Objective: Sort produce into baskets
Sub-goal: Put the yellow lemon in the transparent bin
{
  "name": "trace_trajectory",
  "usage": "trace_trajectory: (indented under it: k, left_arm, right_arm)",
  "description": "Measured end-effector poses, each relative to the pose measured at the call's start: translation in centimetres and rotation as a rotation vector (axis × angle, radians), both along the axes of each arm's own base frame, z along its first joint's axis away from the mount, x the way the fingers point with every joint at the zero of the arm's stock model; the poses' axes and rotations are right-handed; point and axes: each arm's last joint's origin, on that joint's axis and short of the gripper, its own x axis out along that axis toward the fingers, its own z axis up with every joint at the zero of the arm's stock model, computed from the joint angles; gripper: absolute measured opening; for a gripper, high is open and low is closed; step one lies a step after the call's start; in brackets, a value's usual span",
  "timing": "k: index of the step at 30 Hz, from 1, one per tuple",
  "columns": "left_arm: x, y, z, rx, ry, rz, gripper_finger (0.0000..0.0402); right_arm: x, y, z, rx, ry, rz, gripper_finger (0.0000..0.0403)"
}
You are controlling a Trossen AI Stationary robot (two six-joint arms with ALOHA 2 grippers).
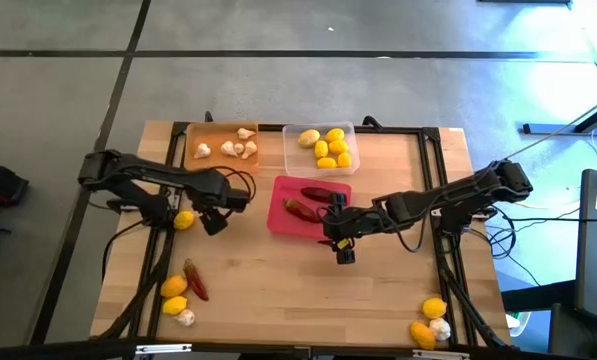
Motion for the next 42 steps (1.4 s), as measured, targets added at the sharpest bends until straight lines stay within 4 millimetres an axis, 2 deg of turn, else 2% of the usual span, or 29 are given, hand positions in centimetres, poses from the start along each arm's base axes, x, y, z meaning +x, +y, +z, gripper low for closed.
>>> trace_trajectory:
  k: [9, 21, 28, 36, 42]
  left_arm:
    - [0.3, -0.2, -1.6, -0.129, 0.198, -0.003, 0.0227]
    - [1.2, 0.2, -5.3, -0.234, 0.427, -0.088, 0.0227]
    - [-0.7, 0.0, -7.3, -0.311, 0.546, -0.059, 0.0227]
    - [-0.3, 0.8, -7.7, -0.275, 0.5, -0.068, 0.0227]
    - [0.1, 1.2, -8.0, -0.293, 0.432, -0.142, 0.0227]
  right_arm:
    - [0.0, 0.0, -0.3, 0.005, -0.013, -0.001, 0.0241]
    - [0.1, 0.0, -0.3, 0.008, -0.02, -0.001, 0.0241]
    - [0.1, 0.0, -0.3, 0.007, -0.019, -0.001, 0.0241]
    - [0.1, 0.0, -0.3, 0.009, -0.025, -0.001, 0.0241]
    - [0.1, 0.0, -0.3, 0.008, -0.02, -0.001, 0.0241]
